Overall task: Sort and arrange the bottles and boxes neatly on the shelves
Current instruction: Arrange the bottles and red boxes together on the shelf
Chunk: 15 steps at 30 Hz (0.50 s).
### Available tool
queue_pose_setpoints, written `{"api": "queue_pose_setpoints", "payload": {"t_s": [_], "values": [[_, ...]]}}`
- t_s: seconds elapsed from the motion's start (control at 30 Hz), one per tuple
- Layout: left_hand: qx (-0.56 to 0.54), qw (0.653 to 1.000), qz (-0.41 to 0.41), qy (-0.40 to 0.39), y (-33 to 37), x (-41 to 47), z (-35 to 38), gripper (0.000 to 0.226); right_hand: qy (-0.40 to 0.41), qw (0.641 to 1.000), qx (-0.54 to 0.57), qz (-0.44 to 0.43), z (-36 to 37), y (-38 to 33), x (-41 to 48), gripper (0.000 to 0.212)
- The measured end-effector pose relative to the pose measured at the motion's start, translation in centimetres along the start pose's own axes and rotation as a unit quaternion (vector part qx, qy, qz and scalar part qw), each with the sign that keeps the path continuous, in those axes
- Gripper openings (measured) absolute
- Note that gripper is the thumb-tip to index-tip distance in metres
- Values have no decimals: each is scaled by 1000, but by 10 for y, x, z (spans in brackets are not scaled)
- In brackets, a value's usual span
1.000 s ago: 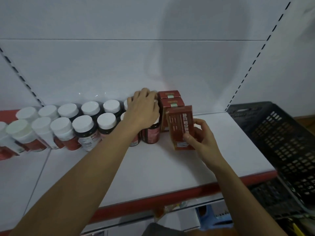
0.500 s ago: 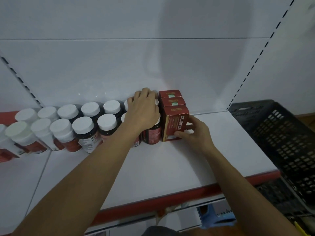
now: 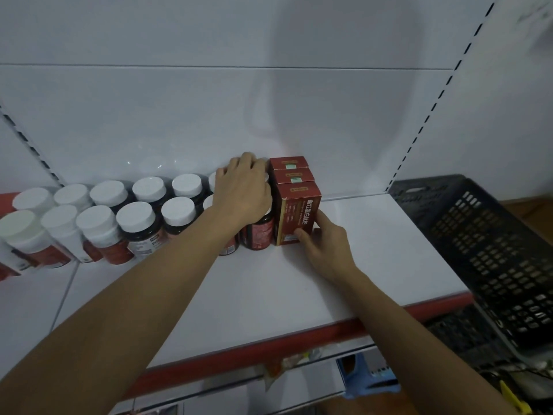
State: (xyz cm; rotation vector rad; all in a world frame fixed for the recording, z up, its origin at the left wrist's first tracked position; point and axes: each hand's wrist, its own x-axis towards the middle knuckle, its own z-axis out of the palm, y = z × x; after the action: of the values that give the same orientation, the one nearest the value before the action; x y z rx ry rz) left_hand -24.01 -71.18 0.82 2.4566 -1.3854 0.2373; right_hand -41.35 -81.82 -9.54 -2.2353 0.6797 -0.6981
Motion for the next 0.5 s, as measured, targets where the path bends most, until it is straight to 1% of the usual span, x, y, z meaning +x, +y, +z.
{"api": "queue_pose_setpoints", "payload": {"t_s": [0.07,0.2,0.27,0.33,0.4,0.47,0.5], "values": [[5,1000,11,-3,2,0,-4,36,-4,1000,-2,-1,1,1,0,54],[-63,998,27,1,-2,-12,-15,36,-5,1000,-10,-10,1,1,1,53],[-55,998,29,16,-8,-27,-19,39,-1,1000,-8,-17,1,3,1,49],[-24,999,16,21,-15,-41,-21,40,-5,1000,10,-16,1,4,0,47],[5,1000,-8,14,-23,-52,-23,46,-30,996,80,-13,0,4,0,51],[24,999,-33,7,-31,-60,-25,59,-79,981,175,-3,-7,4,7,66],[34,999,-42,4,-34,-63,-26,67,-100,975,200,1,-12,4,14,75]]}}
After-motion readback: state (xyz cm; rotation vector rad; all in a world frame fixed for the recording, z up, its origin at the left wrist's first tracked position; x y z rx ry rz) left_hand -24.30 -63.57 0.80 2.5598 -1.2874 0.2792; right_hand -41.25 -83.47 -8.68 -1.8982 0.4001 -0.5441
